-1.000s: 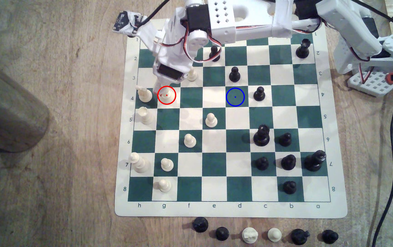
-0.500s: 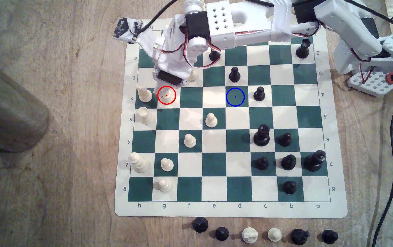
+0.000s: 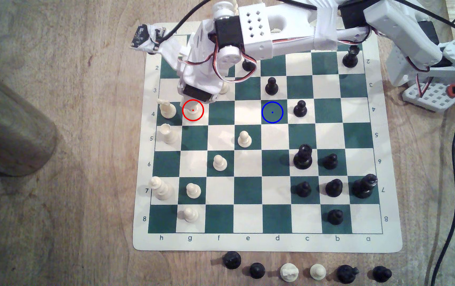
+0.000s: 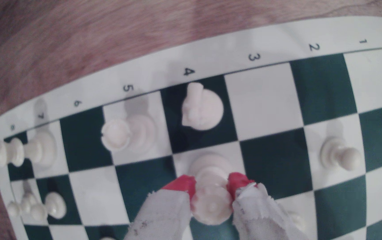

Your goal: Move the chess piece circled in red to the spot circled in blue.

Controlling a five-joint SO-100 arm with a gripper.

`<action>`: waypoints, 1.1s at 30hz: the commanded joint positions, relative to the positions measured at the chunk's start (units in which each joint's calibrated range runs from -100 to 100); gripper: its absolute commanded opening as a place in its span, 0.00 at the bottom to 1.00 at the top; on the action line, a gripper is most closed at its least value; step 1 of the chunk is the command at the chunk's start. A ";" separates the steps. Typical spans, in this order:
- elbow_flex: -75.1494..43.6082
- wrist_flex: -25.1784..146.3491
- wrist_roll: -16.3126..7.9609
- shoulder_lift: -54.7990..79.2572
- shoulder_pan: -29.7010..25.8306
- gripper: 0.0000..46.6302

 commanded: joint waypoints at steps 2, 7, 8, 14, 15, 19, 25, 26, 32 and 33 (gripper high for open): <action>-0.43 0.26 0.20 -0.67 0.20 0.00; -0.61 0.43 0.29 -3.90 1.06 0.00; -0.52 1.08 0.34 -5.68 1.38 0.00; 3.56 3.62 0.63 -15.79 1.06 0.00; 4.29 3.95 0.68 -17.31 0.91 0.00; 10.27 4.85 0.68 -24.78 -0.11 0.00; 27.32 3.54 0.63 -37.43 -1.52 0.00; 29.58 3.13 0.59 -38.88 -1.60 0.00; 46.63 -1.54 0.39 -47.53 -1.99 0.00; 48.53 -2.19 0.39 -48.47 -1.99 0.00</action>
